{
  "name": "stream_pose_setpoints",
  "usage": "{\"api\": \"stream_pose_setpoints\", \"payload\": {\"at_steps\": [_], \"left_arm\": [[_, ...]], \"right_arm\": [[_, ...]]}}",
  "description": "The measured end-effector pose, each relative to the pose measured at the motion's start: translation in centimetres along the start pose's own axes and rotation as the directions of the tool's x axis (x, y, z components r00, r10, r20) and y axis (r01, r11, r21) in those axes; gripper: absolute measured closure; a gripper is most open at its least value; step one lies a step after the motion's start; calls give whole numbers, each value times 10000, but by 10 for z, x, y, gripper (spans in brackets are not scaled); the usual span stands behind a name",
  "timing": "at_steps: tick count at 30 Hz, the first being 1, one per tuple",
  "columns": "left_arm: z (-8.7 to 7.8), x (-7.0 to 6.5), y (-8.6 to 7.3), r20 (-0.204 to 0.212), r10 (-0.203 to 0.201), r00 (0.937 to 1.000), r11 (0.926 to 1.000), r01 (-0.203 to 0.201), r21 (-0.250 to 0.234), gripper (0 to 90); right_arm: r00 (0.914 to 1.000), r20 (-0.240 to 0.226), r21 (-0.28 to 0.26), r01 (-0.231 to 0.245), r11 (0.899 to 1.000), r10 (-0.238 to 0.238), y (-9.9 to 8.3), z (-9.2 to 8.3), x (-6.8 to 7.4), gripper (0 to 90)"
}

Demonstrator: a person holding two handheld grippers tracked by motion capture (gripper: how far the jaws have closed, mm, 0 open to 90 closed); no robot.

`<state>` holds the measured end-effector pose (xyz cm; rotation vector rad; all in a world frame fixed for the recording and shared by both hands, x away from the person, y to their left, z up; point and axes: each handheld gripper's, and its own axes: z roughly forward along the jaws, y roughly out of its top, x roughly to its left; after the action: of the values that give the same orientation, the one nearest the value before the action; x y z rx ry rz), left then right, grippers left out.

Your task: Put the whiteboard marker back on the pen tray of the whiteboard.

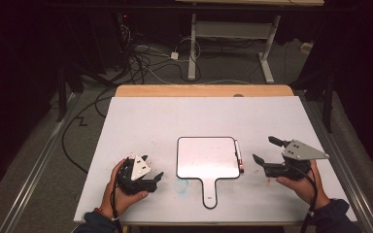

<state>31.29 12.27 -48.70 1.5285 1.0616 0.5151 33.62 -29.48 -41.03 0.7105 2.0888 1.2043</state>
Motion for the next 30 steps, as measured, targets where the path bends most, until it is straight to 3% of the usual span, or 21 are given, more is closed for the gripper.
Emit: {"api": "stream_pose_setpoints", "payload": {"at_steps": [4, 10, 13, 17, 22, 30], "left_arm": [[2, -2, 1, 82, 222, 9997, 9997, -222, -44, 209], [4, -3, -1, 234, 256, 9994, 9996, -253, -116, 204], [4, -3, -1, 217, 250, 9995, 9996, -248, -98, 204], [6, -5, -2, 227, 338, 9992, 9994, -337, -48, 204], [5, -10, -4, 278, 674, 9973, 9977, -675, 19, 204], [5, -13, -3, 479, 706, 9964, 9975, -701, -117, 204]], "right_arm": [[9993, 363, 98, -21, 9999, 18, -16, -10, -2, 199], [9966, 697, 205, -465, 9987, 450, -40, -17, 0, 215], [9956, 831, 196, -444, 9988, 426, -47, -20, 2, 219], [9956, 827, 124, -447, 9989, 435, -53, -22, 6, 214], [9953, 891, 416, -429, 9982, 391, -61, -20, 8, 194], [9948, 938, 275, -420, 9987, 392, -58, -25, 12, 169]]}}
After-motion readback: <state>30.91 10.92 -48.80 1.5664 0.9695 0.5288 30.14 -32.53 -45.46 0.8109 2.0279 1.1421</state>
